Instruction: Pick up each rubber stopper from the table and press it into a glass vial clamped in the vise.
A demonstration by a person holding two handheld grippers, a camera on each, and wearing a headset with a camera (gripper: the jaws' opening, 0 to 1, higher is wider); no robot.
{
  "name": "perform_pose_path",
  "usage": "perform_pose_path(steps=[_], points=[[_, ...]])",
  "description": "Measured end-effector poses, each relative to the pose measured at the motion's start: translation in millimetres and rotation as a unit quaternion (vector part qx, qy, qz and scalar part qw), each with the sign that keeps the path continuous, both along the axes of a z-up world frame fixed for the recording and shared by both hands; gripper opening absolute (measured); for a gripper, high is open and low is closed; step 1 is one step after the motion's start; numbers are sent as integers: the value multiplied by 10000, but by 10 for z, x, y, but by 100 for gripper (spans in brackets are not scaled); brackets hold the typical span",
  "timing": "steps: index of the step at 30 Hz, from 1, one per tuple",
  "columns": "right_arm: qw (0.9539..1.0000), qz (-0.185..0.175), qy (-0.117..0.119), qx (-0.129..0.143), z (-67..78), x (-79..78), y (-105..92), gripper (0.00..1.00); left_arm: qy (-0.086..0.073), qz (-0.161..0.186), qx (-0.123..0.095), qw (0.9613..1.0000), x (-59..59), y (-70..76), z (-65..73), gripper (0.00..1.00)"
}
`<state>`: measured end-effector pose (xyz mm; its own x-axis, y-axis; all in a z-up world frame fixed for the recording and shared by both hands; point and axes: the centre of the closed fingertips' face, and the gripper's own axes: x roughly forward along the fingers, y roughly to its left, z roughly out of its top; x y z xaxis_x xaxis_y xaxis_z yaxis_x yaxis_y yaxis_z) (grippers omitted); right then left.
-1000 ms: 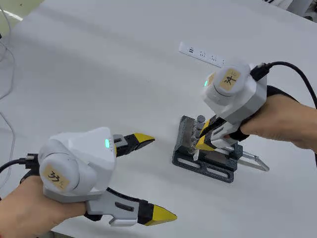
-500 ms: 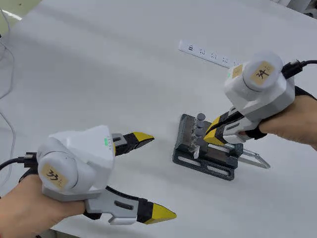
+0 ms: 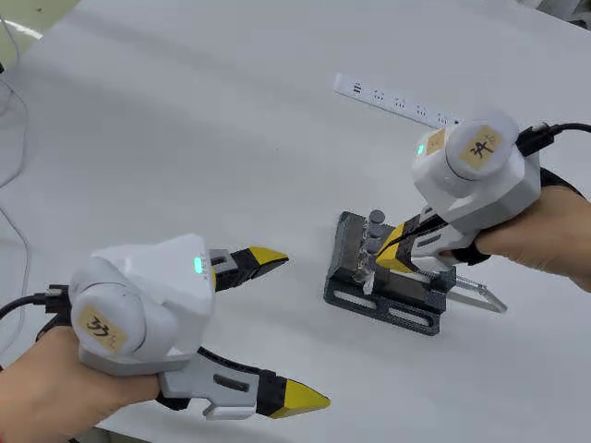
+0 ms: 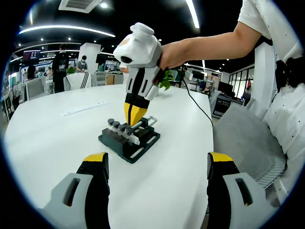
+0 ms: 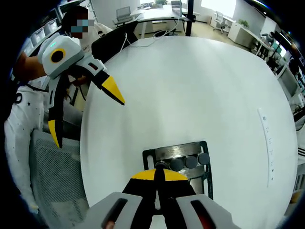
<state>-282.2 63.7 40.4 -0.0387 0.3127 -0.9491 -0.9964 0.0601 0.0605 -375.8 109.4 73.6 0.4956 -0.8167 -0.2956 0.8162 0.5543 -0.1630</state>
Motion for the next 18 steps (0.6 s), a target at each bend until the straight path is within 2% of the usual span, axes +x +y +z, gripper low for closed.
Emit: perform_pose_path(steps=[18], points=[[10000,56,-10,-62,-89,12,4,0,8,30,-25,10000,-1,9,6,84]])
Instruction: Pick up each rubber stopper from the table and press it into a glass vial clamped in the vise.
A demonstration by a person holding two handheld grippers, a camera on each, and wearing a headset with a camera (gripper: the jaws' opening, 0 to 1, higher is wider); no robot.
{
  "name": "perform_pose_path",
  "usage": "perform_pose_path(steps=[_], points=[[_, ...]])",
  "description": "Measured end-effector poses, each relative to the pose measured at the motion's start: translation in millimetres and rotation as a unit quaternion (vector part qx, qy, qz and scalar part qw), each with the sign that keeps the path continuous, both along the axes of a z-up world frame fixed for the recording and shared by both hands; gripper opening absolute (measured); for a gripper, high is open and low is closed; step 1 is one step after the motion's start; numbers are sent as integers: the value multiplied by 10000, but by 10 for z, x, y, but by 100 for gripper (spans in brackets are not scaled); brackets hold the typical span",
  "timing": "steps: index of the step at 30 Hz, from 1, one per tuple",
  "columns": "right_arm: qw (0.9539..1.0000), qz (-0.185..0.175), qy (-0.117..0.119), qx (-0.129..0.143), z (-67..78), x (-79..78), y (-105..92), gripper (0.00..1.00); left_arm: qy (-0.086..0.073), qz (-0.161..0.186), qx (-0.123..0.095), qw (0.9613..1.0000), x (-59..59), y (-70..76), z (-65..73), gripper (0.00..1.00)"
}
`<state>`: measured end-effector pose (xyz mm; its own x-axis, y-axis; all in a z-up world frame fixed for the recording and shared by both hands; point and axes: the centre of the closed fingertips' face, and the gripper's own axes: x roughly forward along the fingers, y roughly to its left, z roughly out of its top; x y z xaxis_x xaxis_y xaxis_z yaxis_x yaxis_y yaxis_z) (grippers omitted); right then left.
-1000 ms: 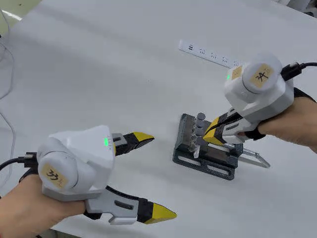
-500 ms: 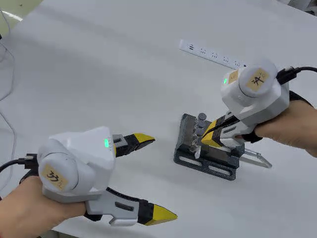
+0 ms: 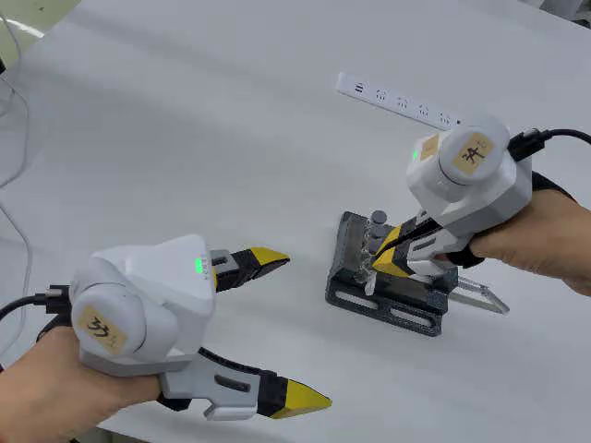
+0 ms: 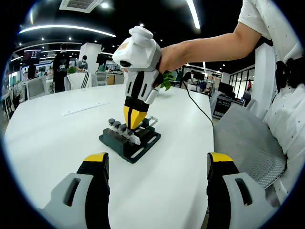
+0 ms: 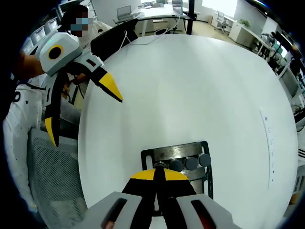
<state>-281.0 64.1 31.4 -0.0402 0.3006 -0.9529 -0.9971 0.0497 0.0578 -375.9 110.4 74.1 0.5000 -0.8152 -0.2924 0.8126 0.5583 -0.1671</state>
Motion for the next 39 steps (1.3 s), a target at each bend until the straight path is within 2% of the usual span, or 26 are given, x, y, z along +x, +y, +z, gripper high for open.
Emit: perform_pose_path(steps=[14,23,39], points=[[9996,246,-147,-72,5,12,10,0,-10,-5,-40,10000,11,-8,3,83],[9998,186,-63,-46,8,-11,10,0,-14,-11,-40,10000,24,1,4,83],[9993,289,-209,-76,-15,14,13,0,-19,7,-71,10000,32,10,-6,82]])
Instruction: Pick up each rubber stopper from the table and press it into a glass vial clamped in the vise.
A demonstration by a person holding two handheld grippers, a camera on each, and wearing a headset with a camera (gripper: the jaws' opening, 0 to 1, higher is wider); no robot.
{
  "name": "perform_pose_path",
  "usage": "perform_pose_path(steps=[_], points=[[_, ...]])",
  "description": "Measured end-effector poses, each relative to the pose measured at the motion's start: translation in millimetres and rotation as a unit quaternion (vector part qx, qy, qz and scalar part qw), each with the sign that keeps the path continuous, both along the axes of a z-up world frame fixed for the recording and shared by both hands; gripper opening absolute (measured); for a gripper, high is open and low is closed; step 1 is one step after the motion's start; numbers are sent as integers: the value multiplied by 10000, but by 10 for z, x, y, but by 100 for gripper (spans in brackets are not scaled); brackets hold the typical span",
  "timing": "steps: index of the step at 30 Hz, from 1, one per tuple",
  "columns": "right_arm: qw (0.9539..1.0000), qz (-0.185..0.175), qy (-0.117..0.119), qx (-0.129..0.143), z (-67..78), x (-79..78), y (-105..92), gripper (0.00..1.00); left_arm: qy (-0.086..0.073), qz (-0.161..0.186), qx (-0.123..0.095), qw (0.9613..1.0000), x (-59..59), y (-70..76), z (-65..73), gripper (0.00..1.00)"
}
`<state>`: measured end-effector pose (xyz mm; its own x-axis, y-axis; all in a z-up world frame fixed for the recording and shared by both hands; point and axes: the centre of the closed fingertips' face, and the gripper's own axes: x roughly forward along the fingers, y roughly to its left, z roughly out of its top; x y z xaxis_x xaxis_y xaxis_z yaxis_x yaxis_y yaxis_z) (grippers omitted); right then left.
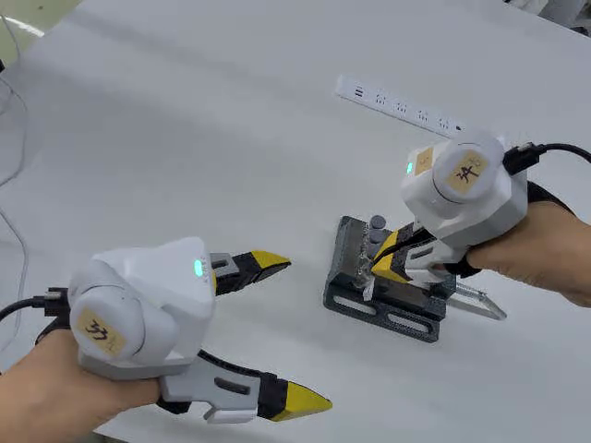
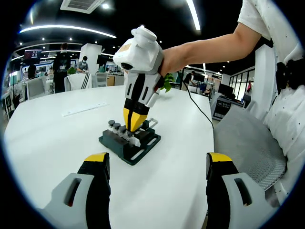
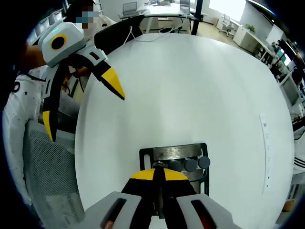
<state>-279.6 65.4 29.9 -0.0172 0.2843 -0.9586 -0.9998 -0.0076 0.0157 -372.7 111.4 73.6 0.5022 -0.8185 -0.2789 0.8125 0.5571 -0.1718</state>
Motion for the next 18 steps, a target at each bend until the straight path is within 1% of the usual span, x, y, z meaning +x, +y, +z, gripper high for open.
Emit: perform_pose_path(steps=[7,9,11,14,18], points=[[9999,90,-70,-89,-3,4,11,0,-12,-2,-26,10000,5,-17,10,82],[9999,63,-24,-91,1,15,10,0,-9,-3,-37,10000,7,-23,12,82],[9999,-80,74,-75,0,22,8,0,-18,-6,-42,10000,8,-28,18,82],[9999,-102,100,-59,-4,19,-2,0,-27,-8,-48,10000,9,-31,22,82],[9999,-37,61,-126,-4,-5,6,0,-24,-14,-46,10000,5,-32,18,82]])
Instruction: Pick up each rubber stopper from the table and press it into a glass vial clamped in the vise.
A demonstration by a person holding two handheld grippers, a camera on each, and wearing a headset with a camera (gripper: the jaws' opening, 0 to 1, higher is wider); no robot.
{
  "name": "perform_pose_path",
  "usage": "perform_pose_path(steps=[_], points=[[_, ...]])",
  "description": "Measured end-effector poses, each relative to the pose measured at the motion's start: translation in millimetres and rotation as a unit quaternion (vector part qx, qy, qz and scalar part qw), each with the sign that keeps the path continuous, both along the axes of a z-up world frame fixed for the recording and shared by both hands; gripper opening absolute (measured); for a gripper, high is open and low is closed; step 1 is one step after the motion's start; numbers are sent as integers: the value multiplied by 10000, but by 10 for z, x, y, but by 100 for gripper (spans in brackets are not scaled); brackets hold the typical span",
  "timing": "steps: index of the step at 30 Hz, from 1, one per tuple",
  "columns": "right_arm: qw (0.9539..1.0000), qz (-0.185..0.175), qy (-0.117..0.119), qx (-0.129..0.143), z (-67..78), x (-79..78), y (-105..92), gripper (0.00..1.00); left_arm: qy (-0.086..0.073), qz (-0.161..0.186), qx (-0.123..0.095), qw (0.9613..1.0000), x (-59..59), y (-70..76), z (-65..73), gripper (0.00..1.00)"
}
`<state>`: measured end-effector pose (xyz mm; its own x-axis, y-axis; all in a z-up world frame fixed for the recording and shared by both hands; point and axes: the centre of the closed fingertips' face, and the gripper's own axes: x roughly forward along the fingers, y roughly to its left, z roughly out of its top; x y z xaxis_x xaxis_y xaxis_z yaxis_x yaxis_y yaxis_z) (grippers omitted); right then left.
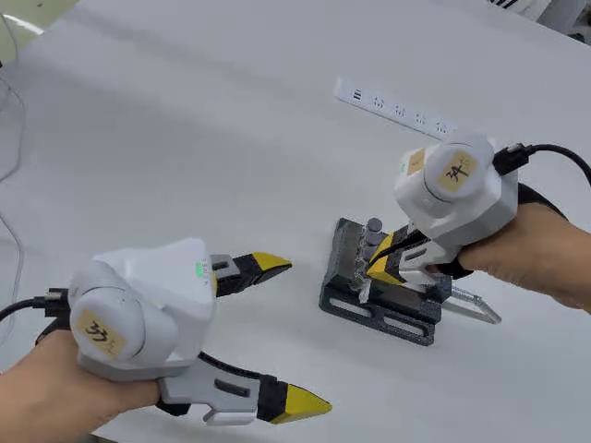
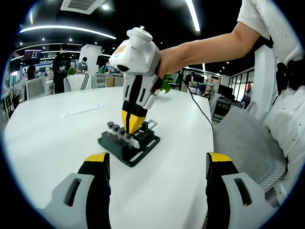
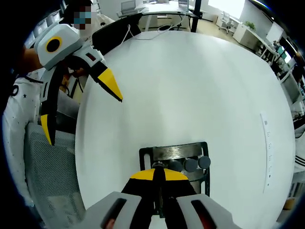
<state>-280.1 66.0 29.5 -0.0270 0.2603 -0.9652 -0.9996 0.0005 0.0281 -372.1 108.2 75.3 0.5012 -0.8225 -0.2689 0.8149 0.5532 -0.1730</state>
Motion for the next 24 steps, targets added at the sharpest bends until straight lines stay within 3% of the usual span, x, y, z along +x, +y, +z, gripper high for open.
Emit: perform_pose_path(steps=[24], points=[[9995,90,115,-294,-38,10,47,0,-43,14,-40,10000,21,-25,20,81]])
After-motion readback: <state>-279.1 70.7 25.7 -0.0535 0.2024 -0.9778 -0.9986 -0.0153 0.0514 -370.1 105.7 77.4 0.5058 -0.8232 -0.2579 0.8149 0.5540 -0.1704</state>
